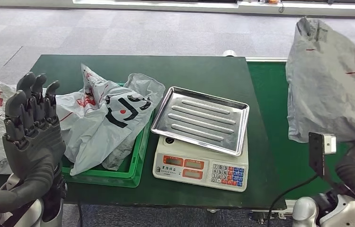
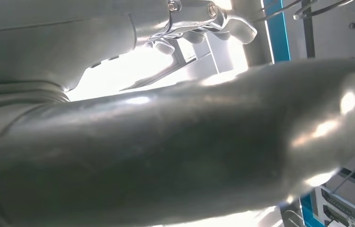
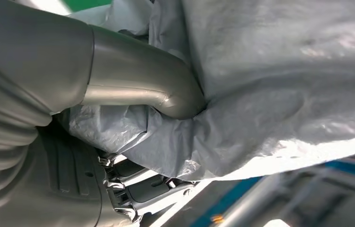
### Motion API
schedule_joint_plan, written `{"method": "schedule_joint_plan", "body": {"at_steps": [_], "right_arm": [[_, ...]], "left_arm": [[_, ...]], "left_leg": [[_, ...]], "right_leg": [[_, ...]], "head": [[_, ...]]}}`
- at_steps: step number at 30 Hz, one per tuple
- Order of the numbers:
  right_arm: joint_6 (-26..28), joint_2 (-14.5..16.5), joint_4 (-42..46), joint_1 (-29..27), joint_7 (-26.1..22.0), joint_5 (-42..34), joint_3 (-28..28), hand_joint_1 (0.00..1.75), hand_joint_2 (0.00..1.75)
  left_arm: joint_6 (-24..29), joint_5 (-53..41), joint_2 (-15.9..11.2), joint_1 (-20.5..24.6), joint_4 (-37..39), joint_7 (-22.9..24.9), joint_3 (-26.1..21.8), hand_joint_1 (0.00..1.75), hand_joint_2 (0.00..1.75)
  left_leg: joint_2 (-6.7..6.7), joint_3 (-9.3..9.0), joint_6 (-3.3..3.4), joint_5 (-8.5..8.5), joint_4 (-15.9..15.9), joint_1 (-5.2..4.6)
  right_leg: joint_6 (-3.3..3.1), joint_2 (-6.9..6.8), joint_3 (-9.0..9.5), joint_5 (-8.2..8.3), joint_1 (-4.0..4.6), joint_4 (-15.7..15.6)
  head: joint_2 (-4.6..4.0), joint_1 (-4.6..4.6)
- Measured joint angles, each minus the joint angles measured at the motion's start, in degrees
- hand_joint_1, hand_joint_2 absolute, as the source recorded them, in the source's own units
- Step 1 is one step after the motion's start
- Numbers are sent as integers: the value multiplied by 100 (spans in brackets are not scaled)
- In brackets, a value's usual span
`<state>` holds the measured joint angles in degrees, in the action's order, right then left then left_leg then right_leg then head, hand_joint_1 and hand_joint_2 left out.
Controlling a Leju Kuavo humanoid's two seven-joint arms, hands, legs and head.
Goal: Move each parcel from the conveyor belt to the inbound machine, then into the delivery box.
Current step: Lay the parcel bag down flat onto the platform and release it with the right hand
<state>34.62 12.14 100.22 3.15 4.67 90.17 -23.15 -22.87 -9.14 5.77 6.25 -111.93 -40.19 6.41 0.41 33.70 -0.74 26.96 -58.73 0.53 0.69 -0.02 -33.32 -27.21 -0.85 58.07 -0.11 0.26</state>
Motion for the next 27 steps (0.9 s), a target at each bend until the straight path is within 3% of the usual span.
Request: {"method": "schedule_joint_plan", "body": {"at_steps": [2,6,8,17,26,27], "right_arm": [[-229,-101,2,53,129,2,395,175,175],[-598,-636,-188,360,1213,2,1738,175,175],[-709,-864,-308,497,1466,2,2439,175,175],[-1038,-1035,-969,801,1255,-1,4051,175,175],[-966,-1024,-1554,867,1095,-11,4445,175,175],[-959,-1021,-1596,868,1085,-13,4446,131,175]], "left_arm": [[27,27,-16,14,1,0,2,0,0],[85,74,-77,86,19,0,20,0,0],[107,89,-102,118,33,1,38,0,0],[146,172,-200,159,66,2,105,0,0],[149,243,-281,185,123,2,114,0,0],[149,245,-290,185,130,2,115,0,0]], "left_leg": [[1,1,3,-4,0,0],[6,-2,8,-11,-1,0],[8,-5,7,-11,-2,0],[-2,3,4,-10,-1,1],[-3,4,4,-9,-2,1],[-3,4,5,-9,-2,1]], "right_leg": [[2,1,1,2,-2,0],[4,7,-2,10,-4,1],[3,10,-2,11,-3,1],[-1,2,-7,6,4,3],[-2,-1,-8,5,-1,3],[-2,-1,-8,5,-2,3]], "head": [[0,0],[0,0],[0,0],[0,0],[0,0],[0,0]]}}
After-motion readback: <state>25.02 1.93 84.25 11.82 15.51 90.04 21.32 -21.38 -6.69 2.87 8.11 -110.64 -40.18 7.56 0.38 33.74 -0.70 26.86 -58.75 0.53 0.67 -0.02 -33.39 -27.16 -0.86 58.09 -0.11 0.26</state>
